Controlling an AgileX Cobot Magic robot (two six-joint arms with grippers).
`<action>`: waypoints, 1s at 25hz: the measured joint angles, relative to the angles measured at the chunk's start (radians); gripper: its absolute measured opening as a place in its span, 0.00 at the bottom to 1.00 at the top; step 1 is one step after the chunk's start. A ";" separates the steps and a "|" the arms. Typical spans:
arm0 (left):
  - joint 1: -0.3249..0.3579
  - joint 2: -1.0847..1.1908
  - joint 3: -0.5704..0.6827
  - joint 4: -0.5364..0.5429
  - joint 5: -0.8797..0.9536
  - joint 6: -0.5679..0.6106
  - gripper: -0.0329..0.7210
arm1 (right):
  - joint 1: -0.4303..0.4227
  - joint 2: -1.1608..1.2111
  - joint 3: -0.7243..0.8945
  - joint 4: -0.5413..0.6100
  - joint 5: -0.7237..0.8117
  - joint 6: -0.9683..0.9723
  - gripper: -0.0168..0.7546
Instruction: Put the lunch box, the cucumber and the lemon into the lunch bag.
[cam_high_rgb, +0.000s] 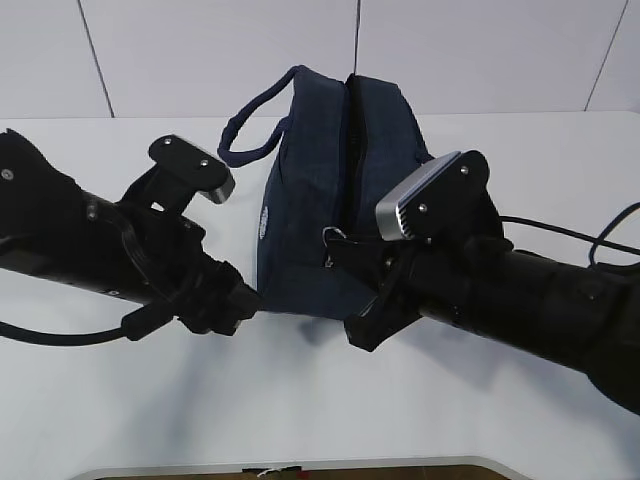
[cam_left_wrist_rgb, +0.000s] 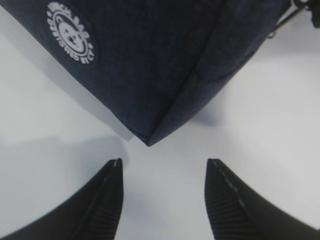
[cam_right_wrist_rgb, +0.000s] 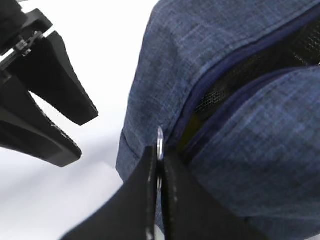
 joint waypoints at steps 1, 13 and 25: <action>0.000 0.000 0.000 -0.001 0.000 0.000 0.55 | 0.000 0.000 -0.003 0.000 0.002 0.004 0.03; -0.079 0.001 0.000 -0.019 -0.083 0.006 0.55 | 0.000 -0.099 -0.003 -0.002 0.079 0.013 0.03; -0.080 0.002 0.000 -0.022 -0.099 0.006 0.55 | 0.000 -0.154 -0.163 -0.044 0.325 0.013 0.03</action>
